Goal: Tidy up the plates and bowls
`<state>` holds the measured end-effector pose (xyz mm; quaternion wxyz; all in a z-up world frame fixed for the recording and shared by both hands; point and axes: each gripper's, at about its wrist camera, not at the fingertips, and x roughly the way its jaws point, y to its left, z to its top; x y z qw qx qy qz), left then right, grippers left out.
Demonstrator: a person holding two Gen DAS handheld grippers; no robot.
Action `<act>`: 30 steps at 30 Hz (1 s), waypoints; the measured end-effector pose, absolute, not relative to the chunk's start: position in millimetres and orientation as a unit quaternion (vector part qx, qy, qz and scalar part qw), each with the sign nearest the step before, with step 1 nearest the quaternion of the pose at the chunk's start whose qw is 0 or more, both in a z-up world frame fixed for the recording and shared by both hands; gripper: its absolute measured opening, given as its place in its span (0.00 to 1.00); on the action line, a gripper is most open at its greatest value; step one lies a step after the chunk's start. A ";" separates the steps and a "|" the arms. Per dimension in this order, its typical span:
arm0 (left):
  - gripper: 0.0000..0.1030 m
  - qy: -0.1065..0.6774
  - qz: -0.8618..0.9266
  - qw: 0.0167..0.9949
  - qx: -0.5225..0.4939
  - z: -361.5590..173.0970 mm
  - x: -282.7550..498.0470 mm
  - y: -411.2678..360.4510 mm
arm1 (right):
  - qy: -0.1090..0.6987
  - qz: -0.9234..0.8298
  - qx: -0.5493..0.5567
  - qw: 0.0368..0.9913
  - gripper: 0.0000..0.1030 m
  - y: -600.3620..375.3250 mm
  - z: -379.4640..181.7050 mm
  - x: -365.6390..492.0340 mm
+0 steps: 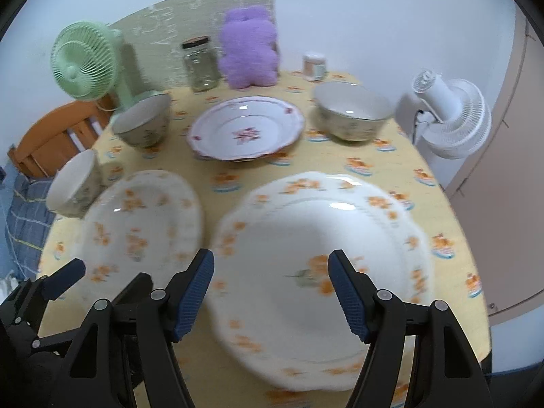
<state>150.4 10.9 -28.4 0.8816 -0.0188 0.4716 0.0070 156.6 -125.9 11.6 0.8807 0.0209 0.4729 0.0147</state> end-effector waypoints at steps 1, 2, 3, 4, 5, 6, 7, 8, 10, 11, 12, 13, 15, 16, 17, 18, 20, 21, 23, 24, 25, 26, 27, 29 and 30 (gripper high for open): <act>0.83 0.471 0.007 0.882 -0.019 -27.9 150.2 18.8 | 0.476 0.015 0.024 0.879 0.71 -117.3 11.4 156.9; 0.83 0.471 0.007 0.882 -0.018 -26.9 150.1 27.9 | 0.478 0.016 0.031 0.878 0.71 -108.4 10.8 157.2; 0.83 0.471 0.008 0.882 -0.017 -26.2 150.1 35.2 | 0.478 0.017 0.038 0.877 0.71 -101.2 10.1 157.2; 0.83 0.472 0.010 0.882 -0.016 -25.8 150.1 42.0 | 0.479 0.018 0.044 0.876 0.71 -93.9 9.3 157.5; 0.83 0.472 0.013 0.881 -0.015 -25.4 149.5 49.3 | 0.482 0.020 0.051 0.874 0.71 -85.6 8.3 158.7; 0.83 0.472 0.015 0.881 -0.015 -25.4 149.8 55.5 | 0.484 0.021 0.055 0.873 0.71 -81.0 7.1 159.9; 0.83 0.474 0.019 0.880 -0.019 -25.9 150.0 64.6 | 0.486 0.022 0.058 0.872 0.71 -74.8 6.2 161.1; 0.83 0.475 0.022 0.879 -0.022 -26.7 150.3 70.2 | 0.487 0.023 0.057 0.871 0.71 -67.4 5.8 162.1; 0.83 0.479 0.026 0.877 -0.031 -29.8 152.8 80.3 | 0.487 0.023 0.049 0.872 0.71 -54.9 4.8 165.5; 0.83 0.481 0.031 0.876 -0.034 -32.2 154.9 85.5 | 0.487 0.023 0.042 0.872 0.71 -48.9 4.0 167.8; 0.83 0.482 0.035 0.875 -0.036 -34.3 157.5 89.0 | 0.487 0.023 0.037 0.873 0.71 -43.9 2.6 170.4; 0.83 0.484 0.040 0.874 -0.037 -36.7 160.1 92.1 | 0.488 0.025 0.033 0.872 0.71 -40.3 1.0 173.5; 0.83 0.489 0.049 0.870 -0.043 -42.8 166.7 98.3 | 0.490 0.027 0.027 0.871 0.71 -34.3 -3.6 181.6; 0.83 0.491 0.052 0.868 -0.047 -45.4 169.2 100.5 | 0.492 0.028 0.025 0.870 0.71 -32.2 -6.2 185.6; 0.83 0.493 0.055 0.867 -0.051 -48.8 172.8 102.5 | 0.493 0.028 0.024 0.869 0.71 -30.5 -9.2 189.8; 0.83 0.495 0.057 0.865 -0.054 -52.0 176.4 104.1 | 0.493 0.027 0.024 0.869 0.71 -29.9 -12.0 193.5; 0.83 0.499 0.060 0.863 -0.056 -58.4 183.4 105.6 | 0.496 0.025 0.023 0.867 0.71 -29.2 -18.5 201.6; 0.83 0.500 0.061 0.862 -0.056 -60.7 186.3 105.8 | 0.502 0.024 0.025 0.864 0.71 -29.4 -21.7 204.4; 0.83 0.505 0.065 0.859 -0.057 -66.4 191.6 105.6 | 0.508 0.024 0.029 0.860 0.71 -30.4 -29.9 212.0; 0.83 0.507 0.067 0.857 -0.057 -68.6 192.8 105.5 | 0.511 0.025 0.029 0.859 0.71 -30.7 -32.6 214.5; 0.83 0.510 0.069 0.856 -0.058 -71.1 194.1 105.5 | 0.514 0.026 0.027 0.857 0.70 -31.2 -36.1 217.2; 0.83 0.514 0.071 0.853 -0.061 -74.3 195.5 105.9 | 0.513 0.023 0.022 0.858 0.71 -31.5 -38.5 219.3; 0.83 0.517 0.073 0.850 -0.064 -77.0 196.2 106.6 | 0.512 0.022 0.016 0.858 0.71 -31.1 -40.1 221.2; 0.83 0.523 0.077 0.846 -0.065 -82.7 198.5 106.3 | 0.519 0.027 0.015 0.854 0.71 -32.9 -45.5 226.9; 0.83 0.526 0.079 0.844 -0.065 -85.1 199.8 106.7 | 0.525 0.029 0.018 0.850 0.71 -34.1 -49.2 229.6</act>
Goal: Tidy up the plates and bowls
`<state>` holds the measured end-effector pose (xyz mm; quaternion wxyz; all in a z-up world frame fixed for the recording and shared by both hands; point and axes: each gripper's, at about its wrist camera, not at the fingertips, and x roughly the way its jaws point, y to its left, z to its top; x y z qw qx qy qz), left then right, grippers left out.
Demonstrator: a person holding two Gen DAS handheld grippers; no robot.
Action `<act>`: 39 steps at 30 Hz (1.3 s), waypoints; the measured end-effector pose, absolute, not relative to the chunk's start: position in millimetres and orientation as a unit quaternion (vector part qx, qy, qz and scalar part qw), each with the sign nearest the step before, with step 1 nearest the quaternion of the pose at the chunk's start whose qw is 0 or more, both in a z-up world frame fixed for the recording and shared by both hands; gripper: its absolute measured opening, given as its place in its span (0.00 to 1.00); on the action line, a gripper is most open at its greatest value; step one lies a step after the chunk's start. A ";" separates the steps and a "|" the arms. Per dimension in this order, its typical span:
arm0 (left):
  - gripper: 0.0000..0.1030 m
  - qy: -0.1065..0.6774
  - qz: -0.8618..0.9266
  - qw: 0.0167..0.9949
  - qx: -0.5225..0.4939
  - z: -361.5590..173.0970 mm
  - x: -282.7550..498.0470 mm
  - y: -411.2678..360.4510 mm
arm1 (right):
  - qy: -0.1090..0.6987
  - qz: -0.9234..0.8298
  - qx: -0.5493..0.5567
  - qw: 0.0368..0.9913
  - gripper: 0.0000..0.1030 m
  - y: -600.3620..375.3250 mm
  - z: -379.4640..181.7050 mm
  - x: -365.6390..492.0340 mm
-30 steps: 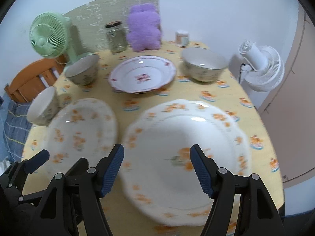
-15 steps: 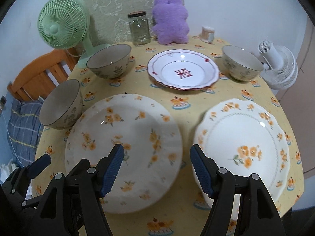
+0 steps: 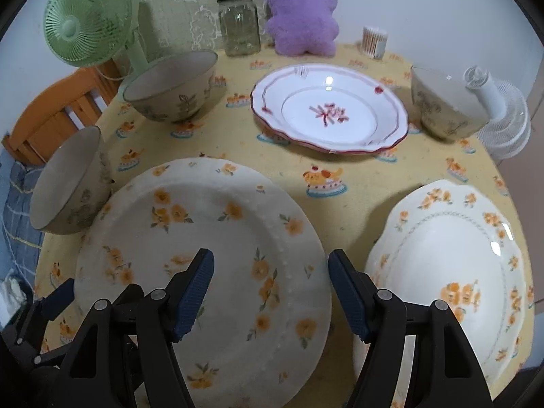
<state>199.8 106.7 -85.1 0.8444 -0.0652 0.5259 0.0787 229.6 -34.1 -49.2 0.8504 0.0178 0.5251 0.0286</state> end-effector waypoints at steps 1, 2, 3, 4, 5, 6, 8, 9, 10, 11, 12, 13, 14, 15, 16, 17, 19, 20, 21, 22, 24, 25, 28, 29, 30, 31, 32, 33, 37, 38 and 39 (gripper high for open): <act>0.83 0.528 0.080 0.843 -0.066 -87.1 200.9 107.0 | 0.531 0.029 0.020 0.847 0.70 -35.4 -52.9 231.9; 0.84 0.530 0.082 0.841 -0.068 -89.0 202.0 106.8 | 0.536 0.032 0.024 0.843 0.70 -36.3 -56.9 234.3; 0.84 0.528 0.082 0.842 -0.070 -89.3 202.6 107.6 | 0.541 0.035 0.025 0.840 0.70 -35.7 -59.7 236.9; 0.84 0.528 0.083 0.842 -0.071 -89.6 203.7 108.4 | 0.543 0.036 0.023 0.838 0.70 -34.7 -62.1 238.5; 0.84 0.527 0.084 0.843 -0.072 -89.8 205.1 108.2 | 0.542 0.036 0.016 0.840 0.70 -32.9 -63.2 240.1; 0.84 0.526 0.083 0.843 -0.071 -89.9 206.1 107.7 | 0.541 0.036 0.011 0.840 0.70 -31.4 -64.1 241.1; 0.85 0.526 0.082 0.844 -0.068 -90.2 206.9 106.7 | 0.540 0.035 0.006 0.841 0.70 -29.9 -65.5 244.0; 0.85 0.526 0.083 0.844 -0.066 -90.3 207.5 105.5 | 0.541 0.035 0.004 0.840 0.70 -29.2 -66.2 245.2; 0.85 0.526 0.083 0.844 -0.062 -89.9 208.2 104.8 | 0.542 0.035 0.002 0.839 0.70 -28.7 -66.4 245.8; 0.85 0.528 0.083 0.843 -0.060 -89.6 208.3 103.8 | 0.543 0.035 0.001 0.839 0.70 -28.1 -66.5 244.9; 0.84 0.530 0.082 0.842 -0.061 -89.5 208.1 103.4 | 0.542 0.036 0.000 0.840 0.70 -28.0 -66.0 244.2; 0.84 0.533 0.077 0.840 -0.065 -89.8 207.7 102.9 | 0.542 0.039 -0.001 0.839 0.70 -27.6 -65.0 243.2; 0.83 0.538 0.067 0.838 -0.070 -90.2 207.0 101.9 | 0.543 0.042 0.001 0.838 0.70 -27.9 -64.4 242.0; 0.83 0.537 0.068 0.838 -0.067 -89.9 205.5 101.5 | 0.546 0.043 0.005 0.837 0.70 -28.7 -63.8 239.7; 0.83 0.537 0.067 0.839 -0.063 -89.6 203.3 101.9 | 0.548 0.043 0.009 0.835 0.70 -29.5 -63.4 237.6; 0.82 0.537 0.066 0.839 -0.063 -89.5 200.7 102.7 | 0.552 0.044 0.015 0.833 0.70 -30.7 -63.0 234.2; 0.80 0.539 0.066 0.837 -0.062 -88.8 194.0 103.2 | 0.555 0.044 0.022 0.830 0.70 -31.5 -61.9 226.7; 0.80 0.541 0.064 0.837 -0.058 -88.4 189.2 103.2 | 0.558 0.045 0.024 0.828 0.70 -31.3 -62.5 223.8; 0.80 0.543 0.063 0.836 -0.057 -88.1 185.1 103.4 | 0.560 0.046 0.023 0.827 0.70 -31.0 -62.6 220.0; 0.80 0.545 0.063 0.834 -0.057 -88.2 180.7 103.7 | 0.562 0.048 0.023 0.826 0.70 -30.5 -62.4 215.7; 0.79 0.551 0.062 0.831 -0.057 -87.7 172.1 104.4 | 0.565 0.052 0.022 0.823 0.70 -29.5 -62.0 206.8; 0.79 0.553 0.062 0.829 -0.057 -87.3 168.4 104.6 | 0.567 0.054 0.021 0.822 0.70 -28.9 -61.8 202.7; 0.77 0.560 0.060 0.824 -0.060 -86.3 156.8 106.8 | 0.573 0.058 0.019 0.817 0.69 -28.3 -60.6 190.8; 0.76 0.561 0.059 0.824 -0.058 -86.1 154.2 107.2 | 0.575 0.058 0.020 0.816 0.66 -29.1 -60.3 187.1; 0.75 0.560 0.057 0.825 -0.054 -85.7 153.0 107.2 | 0.577 0.055 0.019 0.814 0.64 -30.1 -60.3 184.0; 0.75 0.559 0.057 0.826 -0.049 -85.1 152.8 106.7 | 0.578 0.052 0.017 0.814 0.59 -31.1 -60.3 182.6; 0.73 0.558 0.059 0.827 -0.046 -84.3 153.7 106.5 | 0.578 0.047 0.012 0.815 0.57 -32.0 -59.9 182.1; 0.71 0.556 0.062 0.828 -0.044 -83.8 154.0 107.3 | 0.578 0.045 0.008 0.815 0.56 -31.9 -60.1 182.2; 0.70 0.555 0.056 0.829 -0.038 -83.7 163.4 108.7 | 0.577 0.040 0.010 0.816 0.56 -32.7 -60.0 181.7; 0.70 0.556 0.052 0.829 -0.034 -83.7 165.1 108.8 | 0.577 0.038 0.012 0.816 0.56 -33.2 -60.3 181.7; 0.71 0.556 0.049 0.829 -0.031 -83.9 165.9 108.9 | 0.576 0.036 0.015 0.817 0.56 -33.8 -60.5 181.9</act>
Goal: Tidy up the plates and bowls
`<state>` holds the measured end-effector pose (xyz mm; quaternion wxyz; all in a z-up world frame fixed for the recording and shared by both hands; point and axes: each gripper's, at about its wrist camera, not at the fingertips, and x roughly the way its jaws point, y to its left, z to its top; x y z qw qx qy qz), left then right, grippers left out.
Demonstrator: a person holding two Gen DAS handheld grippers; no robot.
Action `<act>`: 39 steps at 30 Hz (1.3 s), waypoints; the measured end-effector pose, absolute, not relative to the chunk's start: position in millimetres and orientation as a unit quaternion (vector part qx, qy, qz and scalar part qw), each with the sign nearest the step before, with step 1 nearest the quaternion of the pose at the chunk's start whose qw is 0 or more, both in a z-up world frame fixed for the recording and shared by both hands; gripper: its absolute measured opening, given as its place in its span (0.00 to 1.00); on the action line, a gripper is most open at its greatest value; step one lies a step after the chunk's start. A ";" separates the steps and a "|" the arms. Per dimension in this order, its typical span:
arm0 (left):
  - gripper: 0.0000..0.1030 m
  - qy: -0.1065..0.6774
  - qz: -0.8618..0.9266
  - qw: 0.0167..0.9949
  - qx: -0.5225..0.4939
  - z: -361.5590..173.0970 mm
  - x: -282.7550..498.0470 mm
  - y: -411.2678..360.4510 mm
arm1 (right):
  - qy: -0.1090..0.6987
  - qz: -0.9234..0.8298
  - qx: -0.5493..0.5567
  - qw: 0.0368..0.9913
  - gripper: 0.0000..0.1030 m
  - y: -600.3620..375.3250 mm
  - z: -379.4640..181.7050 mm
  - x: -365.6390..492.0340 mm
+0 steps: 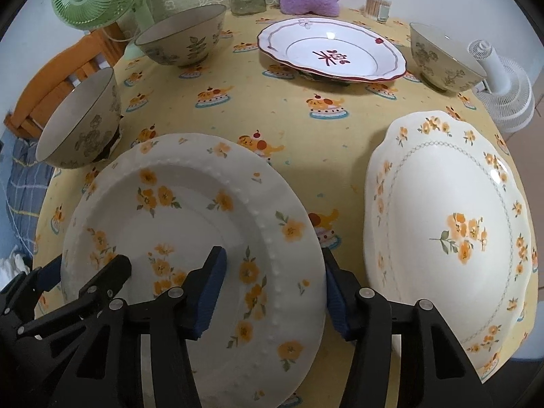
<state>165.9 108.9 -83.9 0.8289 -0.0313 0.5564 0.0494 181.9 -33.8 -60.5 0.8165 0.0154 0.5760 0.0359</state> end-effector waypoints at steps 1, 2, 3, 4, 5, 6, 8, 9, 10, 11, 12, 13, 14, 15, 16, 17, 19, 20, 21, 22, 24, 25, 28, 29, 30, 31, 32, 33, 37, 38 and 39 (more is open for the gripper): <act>0.71 0.557 0.047 0.829 -0.030 -84.0 166.3 109.1 | 0.575 0.034 0.017 0.817 0.56 -34.1 -60.3 182.5; 0.71 0.557 0.045 0.828 -0.028 -84.1 166.4 109.3 | 0.576 0.030 0.018 0.817 0.57 -33.5 -60.2 183.5; 0.70 0.559 0.044 0.828 -0.027 -83.9 165.2 110.3 | 0.577 0.028 0.017 0.816 0.57 -32.7 -59.8 184.1; 0.70 0.560 0.043 0.827 -0.030 -83.8 165.7 110.6 | 0.578 0.028 0.014 0.816 0.57 -31.9 -59.5 184.6; 0.69 0.561 0.041 0.826 -0.033 -83.5 165.3 111.8 | 0.578 0.028 0.010 0.816 0.57 -30.8 -58.8 184.7; 0.68 0.561 0.040 0.826 -0.034 -83.3 164.8 112.0 | 0.578 0.028 0.006 0.815 0.57 -29.4 -58.1 184.7; 0.67 0.560 0.033 0.827 -0.031 -81.9 162.8 113.1 | 0.580 0.025 -0.001 0.814 0.57 -26.8 -56.1 183.3; 0.65 0.559 0.029 0.828 -0.028 -80.6 160.9 113.6 | 0.581 0.023 -0.004 0.814 0.57 -25.7 -55.0 182.1; 0.65 0.560 0.026 0.828 -0.026 -79.5 159.2 114.2 | 0.581 0.021 -0.006 0.813 0.57 -25.1 -53.9 180.1; 0.63 0.562 0.025 0.827 -0.027 -78.3 157.3 115.0 | 0.584 0.020 -0.006 0.812 0.57 -24.8 -53.2 178.1; 0.63 0.563 0.024 0.826 -0.029 -76.8 155.8 115.8 | 0.588 0.019 -0.004 0.809 0.57 -25.0 -52.9 176.3; 0.63 0.564 0.023 0.825 -0.031 -75.5 154.2 116.4 | 0.592 0.018 -0.001 0.806 0.57 -25.5 -52.6 174.6; 0.63 0.564 0.021 0.825 -0.032 -72.9 152.2 116.3 | 0.596 0.016 0.002 0.803 0.57 -26.7 -51.4 171.7; 0.63 0.563 0.020 0.826 -0.033 -70.2 150.5 115.9 | 0.598 0.014 0.003 0.802 0.57 -27.4 -49.1 169.0; 0.63 0.561 0.019 0.827 -0.032 -67.0 148.5 115.3 | 0.597 0.013 0.004 0.802 0.57 -28.2 -46.2 166.7; 0.63 0.558 0.019 0.829 -0.031 -62.7 145.7 114.1 | 0.596 0.013 0.004 0.803 0.57 -28.2 -43.3 164.2; 0.63 0.554 0.018 0.832 -0.028 -56.0 141.1 111.9 | 0.591 0.015 0.006 0.807 0.57 -29.8 -36.9 160.7; 0.63 0.553 0.017 0.832 -0.027 -53.6 139.6 111.5 | 0.587 0.016 0.005 0.809 0.57 -31.0 -32.8 159.1; 0.64 0.552 0.016 0.833 -0.026 -51.6 138.0 110.2 | 0.584 0.016 0.005 0.812 0.57 -32.2 -29.4 157.6; 0.63 0.551 0.016 0.834 -0.024 -49.5 137.1 108.6 | 0.581 0.015 0.005 0.814 0.57 -33.0 -26.8 156.5; 0.63 0.549 0.017 0.836 -0.023 -45.2 135.9 104.0 | 0.574 0.015 0.007 0.819 0.57 -37.5 -20.1 154.9; 0.63 0.547 0.017 0.837 -0.023 -43.1 136.5 100.6 | 0.571 0.015 0.008 0.821 0.57 -39.8 -17.4 154.6; 0.63 0.538 0.015 0.843 -0.022 -36.0 136.9 89.4 | 0.563 0.016 0.011 0.826 0.57 -50.8 -9.3 154.2; 0.63 0.535 0.015 0.844 -0.020 -34.1 137.3 85.4 | 0.560 0.016 0.012 0.828 0.57 -55.3 -7.1 154.1; 0.63 0.532 0.014 0.847 -0.019 -32.0 138.2 78.8 | 0.558 0.016 0.013 0.829 0.57 -60.4 -5.4 153.8; 0.63 0.530 0.015 0.848 -0.019 -30.8 138.7 74.1 | 0.557 0.016 0.015 0.830 0.57 -65.9 -4.3 154.0; 0.63 0.528 0.016 0.849 -0.019 -29.2 139.4 67.3 | 0.555 0.017 0.017 0.831 0.57 -72.7 -3.0 154.7; 0.63 0.527 0.017 0.849 -0.018 -28.5 140.0 61.0 | 0.554 0.018 0.016 0.832 0.57 -78.7 -2.1 155.2; 0.63 0.530 0.020 0.848 -0.021 -27.1 144.6 32.7 | 0.555 0.021 0.018 0.832 0.57 -109.5 0.2 160.1; 0.63 0.531 0.019 0.847 -0.023 -26.9 146.8 23.8 | 0.555 0.022 0.019 0.831 0.57 -117.2 0.7 161.0; 0.63 0.531 0.018 0.847 -0.024 -26.9 149.1 16.9 | 0.555 0.022 0.020 0.831 0.57 -125.5 1.3 162.3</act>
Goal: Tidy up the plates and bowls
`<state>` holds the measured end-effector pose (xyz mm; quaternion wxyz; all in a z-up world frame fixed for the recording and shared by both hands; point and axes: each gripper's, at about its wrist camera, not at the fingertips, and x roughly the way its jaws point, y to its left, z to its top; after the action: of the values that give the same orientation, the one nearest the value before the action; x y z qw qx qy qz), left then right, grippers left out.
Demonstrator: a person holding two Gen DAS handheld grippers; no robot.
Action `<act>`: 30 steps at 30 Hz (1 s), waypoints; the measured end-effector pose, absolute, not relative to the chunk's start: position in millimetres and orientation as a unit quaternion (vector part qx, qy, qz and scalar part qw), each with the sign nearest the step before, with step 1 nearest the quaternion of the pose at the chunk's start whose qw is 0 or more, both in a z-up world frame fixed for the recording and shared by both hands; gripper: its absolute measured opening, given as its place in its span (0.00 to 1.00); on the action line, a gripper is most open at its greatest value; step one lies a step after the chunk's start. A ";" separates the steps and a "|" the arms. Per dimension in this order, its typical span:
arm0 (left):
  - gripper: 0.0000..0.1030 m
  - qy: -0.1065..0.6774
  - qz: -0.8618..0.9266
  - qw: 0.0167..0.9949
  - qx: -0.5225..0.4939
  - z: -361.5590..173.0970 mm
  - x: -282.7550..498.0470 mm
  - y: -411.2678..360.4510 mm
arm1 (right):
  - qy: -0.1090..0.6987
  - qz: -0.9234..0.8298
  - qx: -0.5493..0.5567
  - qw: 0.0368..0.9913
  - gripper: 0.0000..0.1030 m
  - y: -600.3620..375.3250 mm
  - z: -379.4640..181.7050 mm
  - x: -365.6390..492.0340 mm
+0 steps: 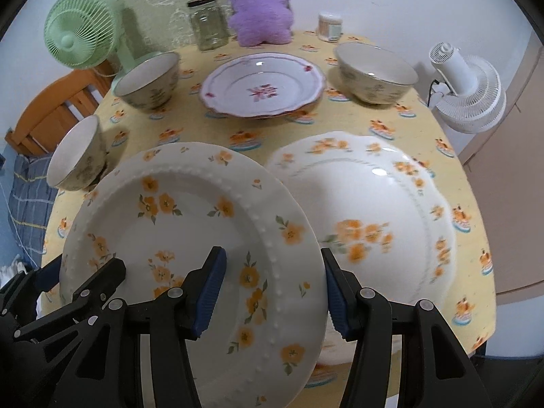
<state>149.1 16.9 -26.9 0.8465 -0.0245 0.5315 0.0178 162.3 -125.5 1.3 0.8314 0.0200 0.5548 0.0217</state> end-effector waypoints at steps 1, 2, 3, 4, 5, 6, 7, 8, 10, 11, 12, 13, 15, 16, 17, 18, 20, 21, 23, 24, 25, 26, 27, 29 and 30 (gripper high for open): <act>0.63 0.532 0.017 0.846 -0.026 -27.2 151.4 9.9 | 0.555 0.022 0.020 0.831 0.57 -131.9 1.5 163.3; 0.63 0.533 0.015 0.845 -0.026 -27.8 154.4 0.5 | 0.555 0.021 0.019 0.831 0.57 -141.4 1.6 164.8; 0.63 0.534 0.014 0.845 -0.027 -28.6 157.1 -8.4 | 0.555 0.021 0.018 0.831 0.57 -148.2 1.6 166.1; 0.63 0.534 0.013 0.845 -0.027 -29.0 158.6 -14.5 | 0.556 0.020 0.017 0.831 0.57 -157.9 1.5 168.2; 0.63 0.535 0.011 0.845 -0.026 -29.7 161.0 -24.6 | 0.556 0.019 0.017 0.831 0.57 -165.9 0.7 169.8; 0.63 0.535 0.009 0.844 -0.026 -29.9 162.4 -31.7 | 0.557 0.017 0.016 0.830 0.57 -174.1 0.0 171.5; 0.63 0.535 0.007 0.844 -0.026 -30.5 164.4 -39.0 | 0.558 0.015 0.016 0.829 0.57 -183.5 -1.1 173.7; 0.63 0.536 0.005 0.844 -0.026 -31.5 166.6 -48.1 | 0.559 0.013 0.016 0.829 0.57 -190.2 -1.8 174.6; 0.63 0.538 0.002 0.843 -0.028 -33.7 170.8 -63.2 | 0.562 0.008 0.015 0.827 0.57 -207.0 -4.4 177.9; 0.63 0.538 0.000 0.842 -0.029 -34.7 172.5 -69.0 | 0.564 0.007 0.015 0.826 0.57 -214.8 -5.6 179.4; 0.63 0.539 -0.001 0.841 -0.030 -36.4 174.7 -74.5 | 0.565 0.006 0.015 0.825 0.57 -220.6 -6.7 180.8; 0.63 0.542 -0.003 0.840 -0.031 -39.4 177.6 -81.8 | 0.566 0.005 0.014 0.824 0.57 -227.0 -7.8 182.2; 0.63 0.546 -0.004 0.837 -0.034 -43.3 181.0 -91.0 | 0.568 0.005 0.010 0.823 0.57 -239.3 -10.4 185.3; 0.63 0.547 -0.004 0.836 -0.034 -45.2 182.8 -96.2 | 0.569 0.005 0.009 0.822 0.57 -245.3 -11.9 187.3; 0.63 0.548 -0.004 0.836 -0.035 -46.5 183.6 -101.5 | 0.570 0.005 0.009 0.822 0.57 -249.7 -13.0 188.6; 0.63 0.549 -0.005 0.835 -0.034 -48.0 184.7 -105.5 | 0.570 0.005 0.008 0.822 0.57 -254.0 -14.1 189.5; 0.63 0.551 -0.007 0.834 -0.030 -51.2 187.6 -115.0 | 0.570 0.002 0.008 0.821 0.57 -264.1 -17.1 191.2; 0.63 0.551 -0.007 0.834 -0.029 -52.5 188.9 -118.7 | 0.571 0.001 0.009 0.821 0.57 -267.7 -18.6 192.1; 0.63 0.554 -0.006 0.832 -0.026 -56.1 191.0 -124.6 | 0.574 0.001 0.009 0.819 0.57 -274.9 -21.8 194.8; 0.63 0.555 -0.005 0.831 -0.025 -57.9 191.9 -127.1 | 0.575 0.001 0.008 0.818 0.57 -277.7 -23.2 195.9; 0.64 0.557 -0.005 0.830 -0.023 -60.6 193.2 -130.1 | 0.575 0.002 0.007 0.818 0.57 -280.2 -24.5 197.0; 0.64 0.558 -0.004 0.829 -0.024 -62.2 193.8 -131.2 | 0.576 0.002 0.006 0.818 0.57 -281.2 -25.4 197.9; 0.64 0.560 -0.003 0.828 -0.026 -63.9 195.0 -132.7 | 0.577 0.003 0.005 0.817 0.57 -283.3 -27.1 199.4; 0.65 0.561 0.000 0.827 -0.022 -66.8 196.7 -134.8 | 0.580 0.006 0.008 0.815 0.57 -286.7 -30.5 201.5; 0.65 0.561 0.002 0.828 -0.022 -67.6 197.3 -135.4 | 0.580 0.007 0.009 0.814 0.57 -287.7 -31.2 202.0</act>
<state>197.3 -135.4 -67.6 0.8277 -0.0218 0.5607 0.0025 202.0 -287.7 -31.2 0.8143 0.0093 0.5803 0.0072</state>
